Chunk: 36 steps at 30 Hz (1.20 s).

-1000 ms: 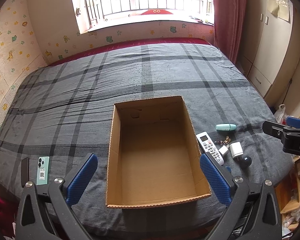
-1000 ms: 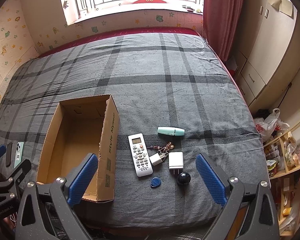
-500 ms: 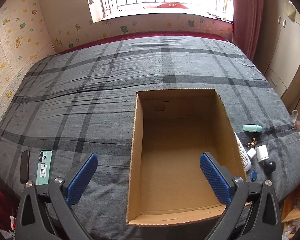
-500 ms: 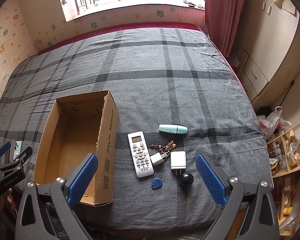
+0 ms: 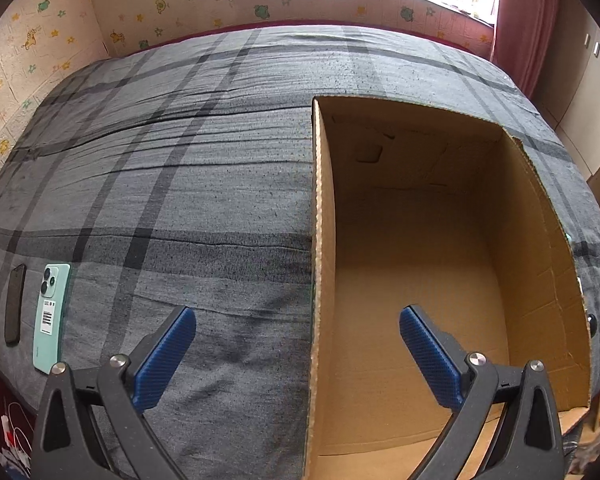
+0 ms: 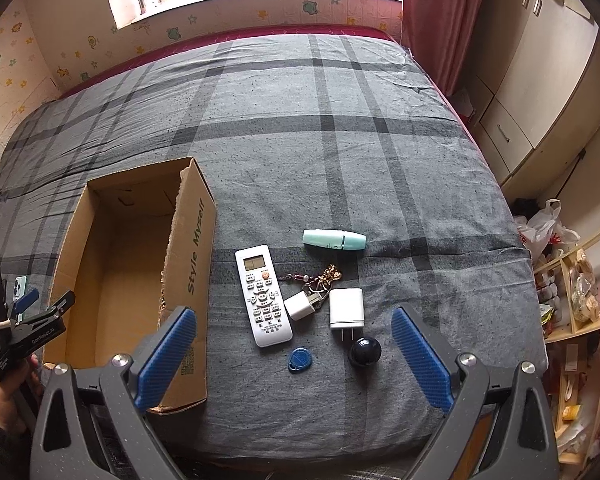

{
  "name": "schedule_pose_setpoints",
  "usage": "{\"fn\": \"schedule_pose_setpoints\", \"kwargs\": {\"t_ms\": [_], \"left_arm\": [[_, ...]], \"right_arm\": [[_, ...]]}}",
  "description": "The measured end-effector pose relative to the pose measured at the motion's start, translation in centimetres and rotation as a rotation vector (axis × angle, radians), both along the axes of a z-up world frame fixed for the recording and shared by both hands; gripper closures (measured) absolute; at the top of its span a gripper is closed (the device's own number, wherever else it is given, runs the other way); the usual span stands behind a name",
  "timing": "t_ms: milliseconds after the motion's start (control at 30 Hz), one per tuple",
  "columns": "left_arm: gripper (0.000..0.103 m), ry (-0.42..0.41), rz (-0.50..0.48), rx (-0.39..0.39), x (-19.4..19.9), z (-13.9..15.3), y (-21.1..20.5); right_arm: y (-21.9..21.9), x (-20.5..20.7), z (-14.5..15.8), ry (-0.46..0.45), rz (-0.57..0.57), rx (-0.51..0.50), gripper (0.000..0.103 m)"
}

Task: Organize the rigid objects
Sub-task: 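Clamp the box side wall with the left tool while the right tool approaches the objects, then lower the right tool onto the large white charger and close it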

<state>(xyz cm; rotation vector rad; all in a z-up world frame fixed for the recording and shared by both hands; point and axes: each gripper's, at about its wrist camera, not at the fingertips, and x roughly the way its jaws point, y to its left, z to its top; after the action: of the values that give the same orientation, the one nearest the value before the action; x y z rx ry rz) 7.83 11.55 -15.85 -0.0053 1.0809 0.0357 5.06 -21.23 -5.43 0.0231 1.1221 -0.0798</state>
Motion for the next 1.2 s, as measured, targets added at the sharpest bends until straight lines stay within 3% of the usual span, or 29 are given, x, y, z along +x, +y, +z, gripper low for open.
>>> {"fn": "schedule_pose_setpoints", "kwargs": {"t_ms": [67, 133, 233, 333, 400, 467, 733, 1200], "left_arm": [[0.008, 0.011, -0.004, 0.014, 0.2, -0.8, 0.1], [0.03, 0.021, -0.016, 0.017, 0.4, -1.3, 0.0], [0.043, 0.033, -0.03, 0.028, 0.6, -1.7, -0.1], [0.075, 0.032, -0.061, -0.015, 0.7, -1.9, -0.2], [0.09, 0.033, -0.093, -0.03, 0.8, -2.1, -0.6], [0.09, 0.038, -0.102, -0.001, 0.8, -2.3, -1.1], [0.09, 0.031, -0.093, -0.023, 0.6, -2.5, -0.9], [0.09, 0.032, -0.085, -0.041, 0.7, -2.7, -0.5]], "right_arm": [[-0.1, 0.1, -0.3, 0.005, -0.004, 0.0, 0.003], [-0.2, 0.1, -0.6, 0.01, -0.007, -0.001, 0.003], [-0.4, 0.0, -1.0, 0.024, -0.01, -0.003, 0.003], [-0.9, 0.1, -1.3, 0.03, -0.021, -0.002, 0.003], [-1.3, 0.1, -1.5, 0.03, -0.033, 0.0, 0.003], [-1.7, 0.2, -1.6, 0.031, -0.044, -0.002, 0.003], [-3.3, 0.6, -3.2, 0.051, -0.054, -0.01, 0.003], [-7.6, 3.7, -12.6, 0.155, -0.009, 0.012, 0.003]]}}
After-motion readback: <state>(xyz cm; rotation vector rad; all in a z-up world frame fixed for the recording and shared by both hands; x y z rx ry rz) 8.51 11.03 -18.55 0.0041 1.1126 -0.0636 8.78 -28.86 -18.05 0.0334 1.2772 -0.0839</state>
